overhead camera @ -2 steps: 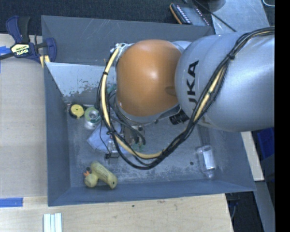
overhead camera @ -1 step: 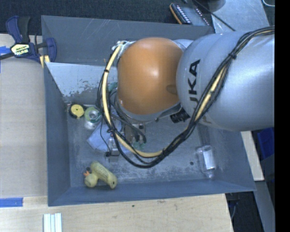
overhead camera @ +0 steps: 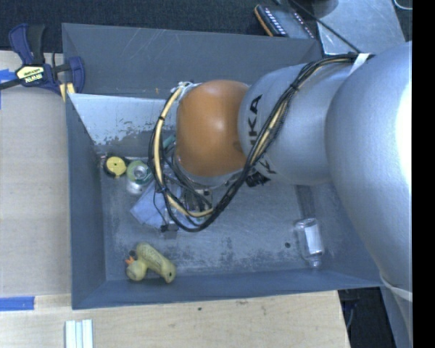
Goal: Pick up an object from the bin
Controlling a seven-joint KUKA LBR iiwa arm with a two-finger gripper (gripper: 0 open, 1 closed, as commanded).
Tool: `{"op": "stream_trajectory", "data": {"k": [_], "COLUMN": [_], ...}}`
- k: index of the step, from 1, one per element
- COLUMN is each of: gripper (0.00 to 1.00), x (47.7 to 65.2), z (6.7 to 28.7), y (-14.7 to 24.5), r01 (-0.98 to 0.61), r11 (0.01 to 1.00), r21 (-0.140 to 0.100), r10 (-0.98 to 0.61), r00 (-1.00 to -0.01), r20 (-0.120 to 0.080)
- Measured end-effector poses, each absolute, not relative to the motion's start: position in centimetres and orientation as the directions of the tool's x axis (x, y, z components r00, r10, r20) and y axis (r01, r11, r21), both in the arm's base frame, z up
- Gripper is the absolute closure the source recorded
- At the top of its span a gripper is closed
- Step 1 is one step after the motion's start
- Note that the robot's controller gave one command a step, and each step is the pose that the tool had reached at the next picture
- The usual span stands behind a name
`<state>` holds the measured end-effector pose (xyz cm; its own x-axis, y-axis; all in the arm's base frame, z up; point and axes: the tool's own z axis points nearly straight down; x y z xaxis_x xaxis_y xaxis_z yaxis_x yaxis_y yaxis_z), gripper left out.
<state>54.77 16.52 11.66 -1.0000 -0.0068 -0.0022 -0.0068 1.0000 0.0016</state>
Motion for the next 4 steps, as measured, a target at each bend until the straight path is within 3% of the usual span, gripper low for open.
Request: {"op": "stream_trajectory", "data": {"k": [1,2,3,4], "gripper": [0.0,0.0,0.0,1.0], "x": [56.9,56.8,57.0,57.0], "z": [7.1,7.1,7.1,7.4], "y": [15.2,13.8,15.2,13.9], "r01": [0.114,-0.023,0.113,-0.022], "r11": [0.993,1.0,0.994,1.0], "r21": [0.003,0.002,0.005,0.004], "r10": [0.114,-0.023,0.113,-0.022], "r00": [-0.993,-1.0,-0.994,-1.0], "r20": [-0.004,-0.003,-0.008,-0.01]}}
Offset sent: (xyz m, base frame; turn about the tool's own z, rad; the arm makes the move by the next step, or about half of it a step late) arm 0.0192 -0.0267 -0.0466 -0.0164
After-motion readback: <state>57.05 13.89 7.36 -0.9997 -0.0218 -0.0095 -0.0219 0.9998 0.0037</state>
